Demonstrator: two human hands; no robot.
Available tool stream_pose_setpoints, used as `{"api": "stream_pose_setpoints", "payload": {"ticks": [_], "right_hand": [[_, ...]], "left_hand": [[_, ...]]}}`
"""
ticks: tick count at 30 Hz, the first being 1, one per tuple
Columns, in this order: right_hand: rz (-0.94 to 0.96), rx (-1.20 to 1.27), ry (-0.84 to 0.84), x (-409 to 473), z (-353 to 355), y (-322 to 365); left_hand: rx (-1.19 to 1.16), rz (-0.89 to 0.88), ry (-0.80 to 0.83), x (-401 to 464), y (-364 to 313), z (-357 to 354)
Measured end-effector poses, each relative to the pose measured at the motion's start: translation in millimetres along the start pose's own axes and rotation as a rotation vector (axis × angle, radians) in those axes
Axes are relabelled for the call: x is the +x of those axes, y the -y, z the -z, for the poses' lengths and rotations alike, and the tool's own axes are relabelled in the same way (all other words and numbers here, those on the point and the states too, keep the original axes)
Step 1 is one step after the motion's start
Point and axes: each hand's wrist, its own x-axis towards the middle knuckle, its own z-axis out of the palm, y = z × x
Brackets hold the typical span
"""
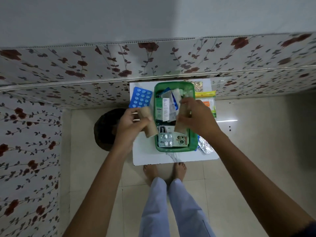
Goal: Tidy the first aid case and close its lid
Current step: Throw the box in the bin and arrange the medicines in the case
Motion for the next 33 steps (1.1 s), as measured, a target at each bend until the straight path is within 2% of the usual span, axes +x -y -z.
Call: {"api": "stream_pose_setpoints", "payload": {"ticks": [2,5,8,10,12,14,17,21,29,33], "right_hand": [[-0.068,0.017,0.001,-10,-1,-19],[-0.048,0.044,0.043,-24,-6,-35],[-0.105,0.086,-0.133,-30,5,-60],[-0.235,0.085,-0.256,-30,16,-89],[-0.36,0.045,-0.273,-28,17,-118],[-0.431,-0.016,-0.173,-25,8,-140],[-0.435,-0.076,0.021,-22,-21,-150],[-0.421,-0.225,-0.035,-11,-55,-143],[-0.461,0.146,-0.011,0,-52,-132],[-0.449,0.233,-0.107,-15,-12,-118]], "left_hand": [[0.261,-0.074,0.03,-4,4,-29],[0.737,-0.268,0.065,-7,18,-58],[0.929,-0.371,0.041,-9,30,-67],[0.942,-0.433,0.012,-10,33,-67],[0.917,-0.514,0.005,-13,33,-68],[0.831,-0.543,0.047,-17,31,-76],[0.687,-0.504,0.105,-24,30,-93],[0.555,-0.42,0.083,-25,29,-109],[0.45,-0.255,0.125,-21,27,-116],[0.519,-0.242,0.214,-20,22,-128]]}}
